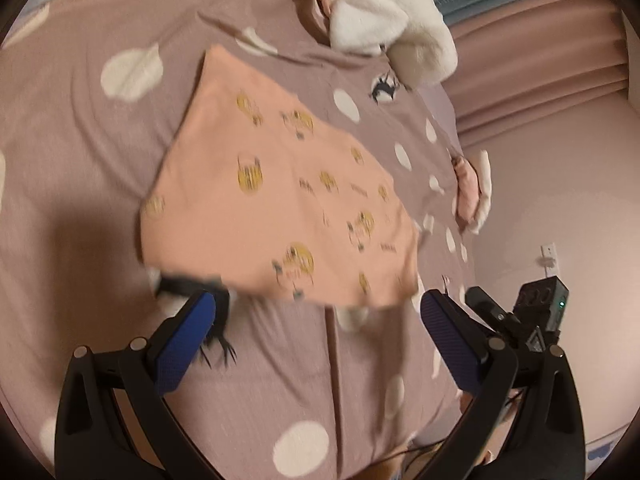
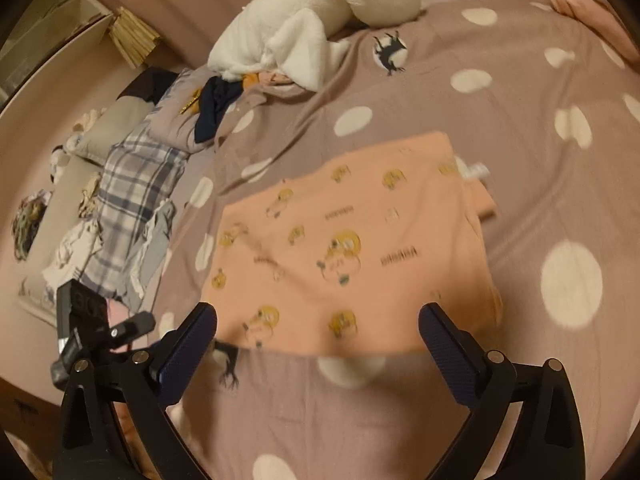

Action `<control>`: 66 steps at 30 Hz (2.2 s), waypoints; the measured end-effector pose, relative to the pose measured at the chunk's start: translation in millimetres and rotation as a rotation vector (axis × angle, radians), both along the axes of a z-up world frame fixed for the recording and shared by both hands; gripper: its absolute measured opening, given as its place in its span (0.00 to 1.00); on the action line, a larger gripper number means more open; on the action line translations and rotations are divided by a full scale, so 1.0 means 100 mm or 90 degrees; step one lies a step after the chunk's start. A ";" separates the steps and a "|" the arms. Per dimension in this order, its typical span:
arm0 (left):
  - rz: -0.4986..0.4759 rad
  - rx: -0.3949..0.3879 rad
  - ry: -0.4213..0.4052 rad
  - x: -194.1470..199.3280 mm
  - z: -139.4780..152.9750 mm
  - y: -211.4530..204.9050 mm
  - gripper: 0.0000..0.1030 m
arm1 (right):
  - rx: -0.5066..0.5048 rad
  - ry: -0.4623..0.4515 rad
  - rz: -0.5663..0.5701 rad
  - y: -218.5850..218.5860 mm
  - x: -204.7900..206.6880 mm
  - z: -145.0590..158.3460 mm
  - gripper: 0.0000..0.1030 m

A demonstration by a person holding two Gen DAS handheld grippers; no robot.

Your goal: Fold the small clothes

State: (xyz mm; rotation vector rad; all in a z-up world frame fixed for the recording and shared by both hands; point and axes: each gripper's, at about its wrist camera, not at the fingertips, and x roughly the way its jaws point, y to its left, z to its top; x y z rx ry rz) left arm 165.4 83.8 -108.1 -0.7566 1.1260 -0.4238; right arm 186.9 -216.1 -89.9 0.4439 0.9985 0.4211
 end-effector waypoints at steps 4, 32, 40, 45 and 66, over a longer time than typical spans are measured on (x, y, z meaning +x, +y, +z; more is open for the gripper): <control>0.006 -0.013 0.005 -0.09 -0.07 -0.04 1.00 | 0.014 0.026 -0.004 -0.05 -0.13 -0.09 0.98; 0.035 -0.084 0.024 0.23 -0.63 0.00 1.00 | 0.132 0.133 -0.036 -0.26 0.02 -0.82 0.98; 0.066 -0.111 0.023 0.45 -0.66 0.04 1.00 | 0.208 0.123 -0.054 -0.33 0.19 -0.90 0.99; 0.068 -0.135 0.014 0.57 -0.67 0.03 1.00 | 0.205 0.120 -0.046 -0.30 0.32 -0.88 0.99; 0.131 -0.039 0.007 0.71 -0.75 -0.04 0.67 | 0.169 0.112 -0.103 -0.20 0.53 -0.88 1.00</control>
